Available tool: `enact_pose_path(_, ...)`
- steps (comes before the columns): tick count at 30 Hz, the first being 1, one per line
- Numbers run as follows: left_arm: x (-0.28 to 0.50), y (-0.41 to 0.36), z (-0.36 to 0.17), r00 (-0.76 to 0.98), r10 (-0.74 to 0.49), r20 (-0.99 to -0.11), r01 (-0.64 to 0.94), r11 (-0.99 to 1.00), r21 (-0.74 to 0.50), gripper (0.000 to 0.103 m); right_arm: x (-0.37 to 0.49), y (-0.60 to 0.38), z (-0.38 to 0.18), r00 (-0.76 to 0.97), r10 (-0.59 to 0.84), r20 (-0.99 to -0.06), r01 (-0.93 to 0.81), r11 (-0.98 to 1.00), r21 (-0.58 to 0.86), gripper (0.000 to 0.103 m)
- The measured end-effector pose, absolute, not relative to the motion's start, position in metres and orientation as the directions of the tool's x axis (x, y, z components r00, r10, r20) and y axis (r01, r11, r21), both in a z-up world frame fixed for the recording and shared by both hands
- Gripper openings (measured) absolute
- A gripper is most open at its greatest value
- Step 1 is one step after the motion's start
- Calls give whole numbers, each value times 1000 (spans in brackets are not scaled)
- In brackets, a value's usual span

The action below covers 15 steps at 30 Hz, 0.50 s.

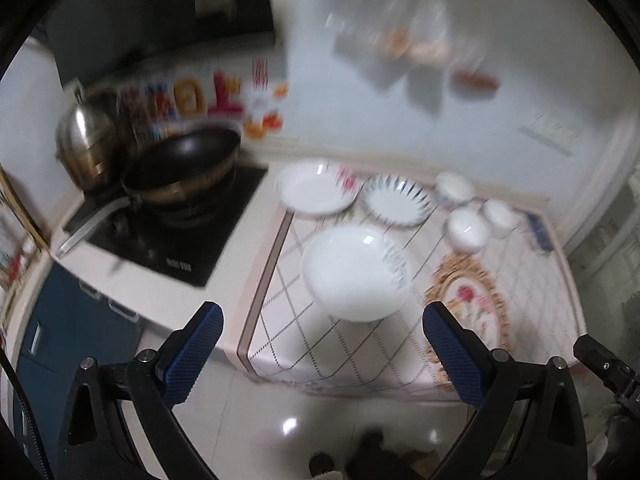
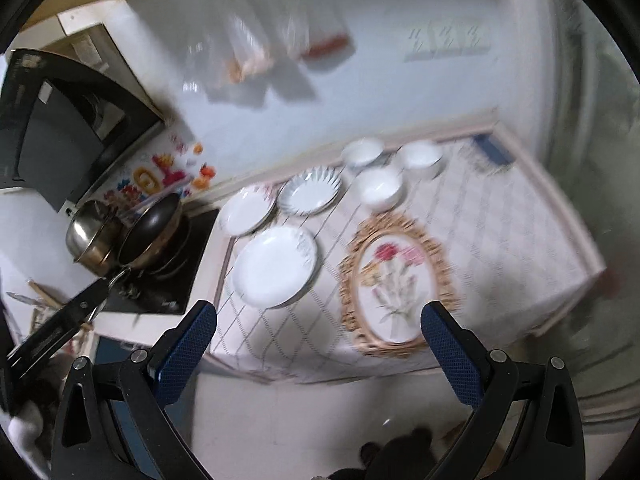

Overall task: Organize plates and bowls
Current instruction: 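Lower the right tool and grasp the rim of the grey-flower white plate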

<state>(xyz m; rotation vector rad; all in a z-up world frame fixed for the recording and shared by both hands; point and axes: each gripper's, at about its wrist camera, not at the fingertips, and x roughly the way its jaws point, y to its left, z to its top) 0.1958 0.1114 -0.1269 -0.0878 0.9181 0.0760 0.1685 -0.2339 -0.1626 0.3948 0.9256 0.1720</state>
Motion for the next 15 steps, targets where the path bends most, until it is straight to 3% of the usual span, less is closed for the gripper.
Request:
enact_pose_path(3,235,125,-171,521,11,-853,-118,991,-59,102,224,-224,-212,512,396,-762,16,883,469,103)
enact_pose_path(7,288,137,-234,413,-9,-911,-163,983,-84,92,302,-206,-283,405,479,-779,-7,853,521,101)
enact_pose_path(10,322,142,-275,333,-51,-941,-188,975,-119,84,353,-195,-330,300,533,-791,-3,830,558,89)
enact_pose_path(15,370,145,-324,257,-68,-964,-185,976,-118,79,423,-180,-398,210,576,-790,13,806,592,76)
